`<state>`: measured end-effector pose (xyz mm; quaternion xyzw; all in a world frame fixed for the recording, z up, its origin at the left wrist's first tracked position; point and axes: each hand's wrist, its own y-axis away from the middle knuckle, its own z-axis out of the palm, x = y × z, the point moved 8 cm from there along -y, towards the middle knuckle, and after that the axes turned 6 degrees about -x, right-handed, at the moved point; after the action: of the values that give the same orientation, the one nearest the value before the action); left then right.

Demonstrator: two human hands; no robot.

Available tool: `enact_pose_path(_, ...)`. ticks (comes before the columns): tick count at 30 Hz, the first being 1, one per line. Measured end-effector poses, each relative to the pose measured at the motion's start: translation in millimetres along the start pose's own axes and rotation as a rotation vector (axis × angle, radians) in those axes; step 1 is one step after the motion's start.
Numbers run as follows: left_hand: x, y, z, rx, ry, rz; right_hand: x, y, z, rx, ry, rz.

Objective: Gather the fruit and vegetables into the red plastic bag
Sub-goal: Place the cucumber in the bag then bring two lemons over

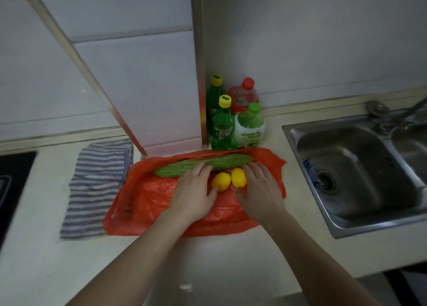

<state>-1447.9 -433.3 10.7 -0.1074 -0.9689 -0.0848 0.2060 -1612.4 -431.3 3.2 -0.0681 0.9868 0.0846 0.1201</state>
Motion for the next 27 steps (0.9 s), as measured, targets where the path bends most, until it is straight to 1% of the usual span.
enact_pose_path(5,0.0,35.4,-29.6,0.018,-0.045,0.088,-32.9,42.0,-31.5,0.068,0.047,0.02)
enact_pose_path(11,-5.4,81.8,-76.6,0.082,-0.11,0.151,-76.4,89.1,-68.2,0.126,0.058,0.043)
enact_pose_path(21,-4.1,158.5,-140.0,0.171,-0.156,0.197,-130.2,169.7,-117.5,0.245,0.061,0.044)
enact_pose_path(27,2.1,204.7,-176.7,0.256,-0.188,0.187,-150.6,200.6,-136.9,0.307,0.075,-0.006)
